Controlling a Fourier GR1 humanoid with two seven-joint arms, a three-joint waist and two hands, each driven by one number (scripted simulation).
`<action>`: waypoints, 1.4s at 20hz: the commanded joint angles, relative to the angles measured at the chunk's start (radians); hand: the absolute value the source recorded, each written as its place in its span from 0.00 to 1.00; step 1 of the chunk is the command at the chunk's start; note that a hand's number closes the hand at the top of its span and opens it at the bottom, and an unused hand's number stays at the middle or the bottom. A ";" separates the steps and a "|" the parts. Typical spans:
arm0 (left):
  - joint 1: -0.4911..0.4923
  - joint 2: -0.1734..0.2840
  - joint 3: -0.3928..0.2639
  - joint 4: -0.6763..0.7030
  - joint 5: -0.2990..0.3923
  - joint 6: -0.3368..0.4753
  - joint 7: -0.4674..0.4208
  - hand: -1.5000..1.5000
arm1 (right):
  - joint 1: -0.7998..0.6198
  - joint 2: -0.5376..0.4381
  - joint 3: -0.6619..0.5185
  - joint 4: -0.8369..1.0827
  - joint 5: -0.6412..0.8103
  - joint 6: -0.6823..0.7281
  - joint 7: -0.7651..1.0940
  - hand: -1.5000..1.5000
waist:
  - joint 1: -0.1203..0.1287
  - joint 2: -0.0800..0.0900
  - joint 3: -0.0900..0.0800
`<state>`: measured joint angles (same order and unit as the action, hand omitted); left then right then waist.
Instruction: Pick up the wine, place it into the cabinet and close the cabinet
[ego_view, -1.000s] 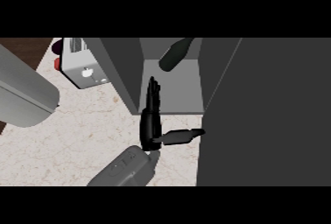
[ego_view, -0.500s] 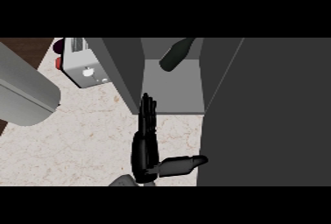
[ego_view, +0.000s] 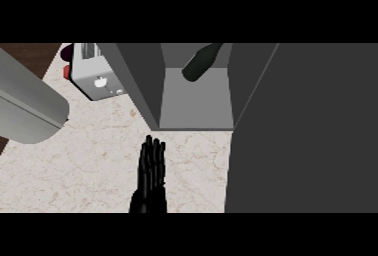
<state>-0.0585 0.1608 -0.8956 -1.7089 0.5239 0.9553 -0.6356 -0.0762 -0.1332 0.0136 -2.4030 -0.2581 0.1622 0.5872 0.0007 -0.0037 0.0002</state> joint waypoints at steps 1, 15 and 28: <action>0.115 0.105 -0.066 -0.155 -0.040 0.001 -0.005 0.00 | 0.057 -0.018 -0.027 -0.117 -0.154 0.022 0.072 0.00 | -0.001 -0.002 0.000; 0.294 0.428 0.095 -0.392 0.047 -0.225 -0.015 0.00 | 0.191 -0.011 0.107 -0.133 -0.178 0.153 0.053 1.00 | -0.002 -0.002 0.000; 0.412 0.515 0.353 -0.415 0.197 -0.377 -0.063 0.00 | 0.228 0.027 0.444 -0.166 -0.076 0.186 0.109 1.00 | -0.001 -0.003 -0.002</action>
<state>0.3311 0.6546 -0.6300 -2.1443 0.6625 0.6346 -0.6893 0.1252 -0.0830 0.3728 -2.4021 -0.3138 0.3136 0.6653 0.0018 -0.0062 -0.0009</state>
